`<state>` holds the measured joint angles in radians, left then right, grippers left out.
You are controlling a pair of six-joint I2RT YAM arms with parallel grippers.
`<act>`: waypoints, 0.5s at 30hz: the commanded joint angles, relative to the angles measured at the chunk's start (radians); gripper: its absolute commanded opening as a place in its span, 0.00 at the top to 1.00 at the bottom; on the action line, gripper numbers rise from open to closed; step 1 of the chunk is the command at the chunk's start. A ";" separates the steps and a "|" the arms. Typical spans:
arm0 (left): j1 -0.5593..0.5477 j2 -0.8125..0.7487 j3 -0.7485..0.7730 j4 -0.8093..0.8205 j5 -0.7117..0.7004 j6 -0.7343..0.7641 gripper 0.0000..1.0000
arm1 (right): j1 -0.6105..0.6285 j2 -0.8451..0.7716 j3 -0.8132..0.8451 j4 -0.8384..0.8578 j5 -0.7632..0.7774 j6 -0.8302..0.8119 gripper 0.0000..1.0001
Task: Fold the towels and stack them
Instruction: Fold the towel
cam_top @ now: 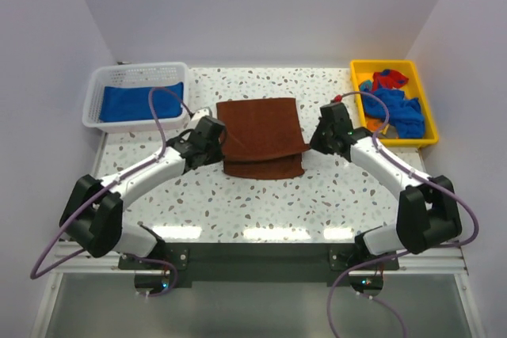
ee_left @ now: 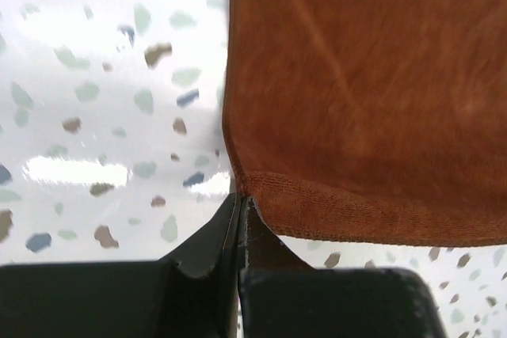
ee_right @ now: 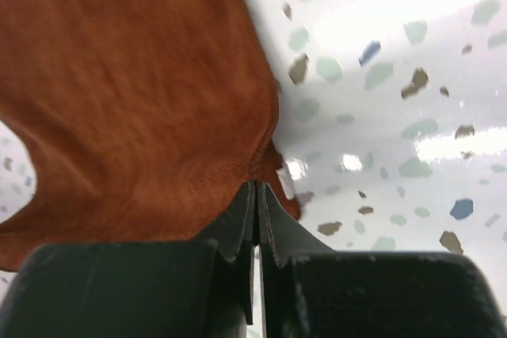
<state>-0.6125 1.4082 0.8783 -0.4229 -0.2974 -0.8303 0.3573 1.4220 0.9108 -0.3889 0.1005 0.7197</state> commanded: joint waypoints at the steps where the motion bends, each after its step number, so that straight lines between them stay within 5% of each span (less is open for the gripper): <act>1: 0.066 -0.003 0.115 -0.033 -0.028 0.103 1.00 | -0.014 -0.008 0.123 -0.048 0.054 -0.040 1.00; 6: 0.157 0.106 0.302 -0.030 0.038 0.200 1.00 | -0.052 0.113 0.339 -0.039 0.028 -0.046 1.00; 15: 0.286 0.440 0.881 -0.048 0.144 0.321 1.00 | -0.089 0.436 0.807 0.090 0.001 -0.101 1.00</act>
<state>-0.3717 1.7954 1.6051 -0.4839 -0.2127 -0.5812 0.2810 1.8194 1.5909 -0.3927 0.1089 0.6582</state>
